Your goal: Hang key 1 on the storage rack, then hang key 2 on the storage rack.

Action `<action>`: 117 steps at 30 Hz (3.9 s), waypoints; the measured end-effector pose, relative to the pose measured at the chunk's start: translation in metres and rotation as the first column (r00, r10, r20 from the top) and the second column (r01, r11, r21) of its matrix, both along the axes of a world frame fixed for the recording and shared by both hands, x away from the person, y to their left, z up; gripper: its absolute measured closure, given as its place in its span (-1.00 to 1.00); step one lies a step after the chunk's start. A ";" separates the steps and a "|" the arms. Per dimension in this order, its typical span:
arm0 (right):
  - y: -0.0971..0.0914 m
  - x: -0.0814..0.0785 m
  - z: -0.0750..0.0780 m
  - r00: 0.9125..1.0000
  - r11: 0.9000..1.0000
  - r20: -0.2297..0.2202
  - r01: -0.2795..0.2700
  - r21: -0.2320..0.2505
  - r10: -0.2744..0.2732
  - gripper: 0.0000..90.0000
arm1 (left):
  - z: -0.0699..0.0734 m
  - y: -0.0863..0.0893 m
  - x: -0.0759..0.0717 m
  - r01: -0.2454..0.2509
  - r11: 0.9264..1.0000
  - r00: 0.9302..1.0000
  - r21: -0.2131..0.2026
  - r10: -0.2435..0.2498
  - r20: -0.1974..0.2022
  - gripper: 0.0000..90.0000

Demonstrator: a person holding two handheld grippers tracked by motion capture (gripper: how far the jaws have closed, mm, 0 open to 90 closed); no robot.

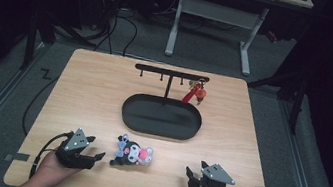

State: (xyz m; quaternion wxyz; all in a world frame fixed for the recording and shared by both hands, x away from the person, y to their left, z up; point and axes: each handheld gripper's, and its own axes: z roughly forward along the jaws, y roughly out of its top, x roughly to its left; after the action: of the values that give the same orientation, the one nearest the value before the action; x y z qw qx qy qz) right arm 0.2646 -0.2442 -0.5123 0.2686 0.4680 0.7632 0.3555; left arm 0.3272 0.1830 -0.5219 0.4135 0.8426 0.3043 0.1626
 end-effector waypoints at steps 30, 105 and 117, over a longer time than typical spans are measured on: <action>-0.024 -0.006 0.002 0.997 0.992 0.035 0.066 0.108 -0.071 -0.04 | 0.007 -0.136 0.017 0.079 0.997 0.996 0.018 -0.078 -0.044 0.91; -0.023 0.040 0.029 0.858 0.964 -0.502 -0.029 -0.263 -0.111 -0.32 | -0.003 0.004 0.019 -0.099 0.995 0.995 0.017 0.099 -0.004 -0.04; -0.014 0.038 0.042 0.791 0.945 -0.609 -0.157 -0.286 -0.053 -0.56 | -0.006 -0.001 0.019 -0.083 0.996 0.996 0.032 0.084 -0.005 -0.05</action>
State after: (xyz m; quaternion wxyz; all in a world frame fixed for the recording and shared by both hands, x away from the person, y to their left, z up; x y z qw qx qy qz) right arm 0.3026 -0.2580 -0.4698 0.0713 0.4858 0.8688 0.0637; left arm 0.3462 0.1824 -0.5275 0.3919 0.8362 0.3380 0.1818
